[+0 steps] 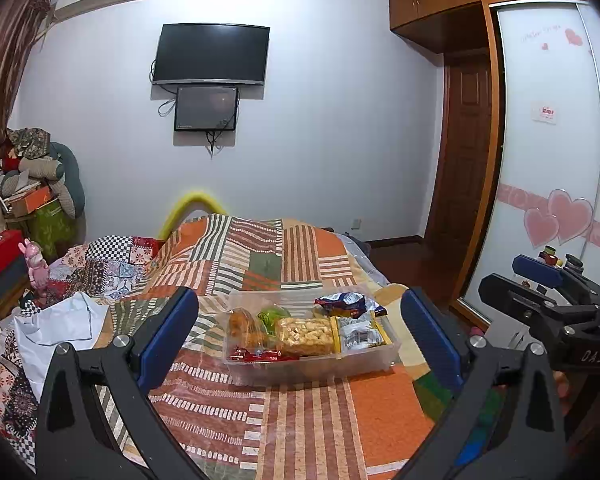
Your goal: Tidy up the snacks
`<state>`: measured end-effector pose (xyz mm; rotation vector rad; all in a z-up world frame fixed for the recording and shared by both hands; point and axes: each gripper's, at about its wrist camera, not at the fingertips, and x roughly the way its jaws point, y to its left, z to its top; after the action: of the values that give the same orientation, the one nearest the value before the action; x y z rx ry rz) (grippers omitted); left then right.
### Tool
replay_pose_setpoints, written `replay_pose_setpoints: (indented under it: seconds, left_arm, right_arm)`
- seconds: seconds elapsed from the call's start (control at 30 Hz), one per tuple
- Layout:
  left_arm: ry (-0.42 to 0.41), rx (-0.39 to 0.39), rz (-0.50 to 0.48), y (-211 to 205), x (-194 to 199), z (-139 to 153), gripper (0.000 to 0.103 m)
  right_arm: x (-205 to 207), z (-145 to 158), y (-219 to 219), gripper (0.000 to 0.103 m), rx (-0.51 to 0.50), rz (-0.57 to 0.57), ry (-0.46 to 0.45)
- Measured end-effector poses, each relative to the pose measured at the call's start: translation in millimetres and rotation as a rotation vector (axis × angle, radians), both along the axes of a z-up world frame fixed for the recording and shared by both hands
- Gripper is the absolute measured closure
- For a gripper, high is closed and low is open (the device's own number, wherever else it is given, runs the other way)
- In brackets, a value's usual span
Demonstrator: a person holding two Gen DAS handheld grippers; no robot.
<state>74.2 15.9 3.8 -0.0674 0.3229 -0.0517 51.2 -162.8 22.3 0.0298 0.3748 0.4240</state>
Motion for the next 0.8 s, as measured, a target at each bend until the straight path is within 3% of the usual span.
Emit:
replay_pose_setpoints:
  seconds: [0.8]
  left_arm:
    - [-0.009,-0.004,-0.029,-2.2,-2.6,1.2,0.000]
  right_arm:
    - [-2.3,3.3,0.9,0.000,-0.006,-0.010,-0.024]
